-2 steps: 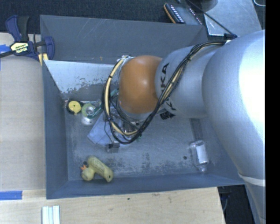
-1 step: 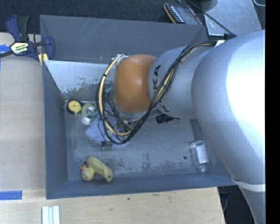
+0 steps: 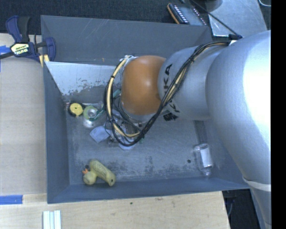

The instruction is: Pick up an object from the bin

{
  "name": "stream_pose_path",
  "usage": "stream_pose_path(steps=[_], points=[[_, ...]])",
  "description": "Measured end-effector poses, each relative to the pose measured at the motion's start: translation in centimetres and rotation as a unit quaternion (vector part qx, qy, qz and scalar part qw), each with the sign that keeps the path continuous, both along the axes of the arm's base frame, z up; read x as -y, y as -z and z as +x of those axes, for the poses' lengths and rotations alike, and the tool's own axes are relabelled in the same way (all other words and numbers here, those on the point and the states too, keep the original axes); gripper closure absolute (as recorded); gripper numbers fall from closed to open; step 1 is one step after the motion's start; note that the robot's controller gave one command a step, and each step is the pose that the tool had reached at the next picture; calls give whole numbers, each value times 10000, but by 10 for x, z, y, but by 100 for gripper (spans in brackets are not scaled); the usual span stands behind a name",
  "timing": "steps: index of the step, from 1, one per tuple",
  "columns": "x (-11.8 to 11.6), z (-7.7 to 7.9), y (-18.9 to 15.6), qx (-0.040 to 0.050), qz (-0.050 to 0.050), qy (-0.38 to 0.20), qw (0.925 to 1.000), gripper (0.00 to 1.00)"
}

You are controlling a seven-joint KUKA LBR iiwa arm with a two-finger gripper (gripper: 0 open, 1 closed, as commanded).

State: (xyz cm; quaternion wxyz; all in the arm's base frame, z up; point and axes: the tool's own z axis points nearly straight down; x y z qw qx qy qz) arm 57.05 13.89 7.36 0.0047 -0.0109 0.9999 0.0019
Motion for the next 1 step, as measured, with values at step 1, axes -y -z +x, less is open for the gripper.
stream_pose_path(steps=[1], points=[[0, 0, 0, 0, 1, 2, 10000, 100]])
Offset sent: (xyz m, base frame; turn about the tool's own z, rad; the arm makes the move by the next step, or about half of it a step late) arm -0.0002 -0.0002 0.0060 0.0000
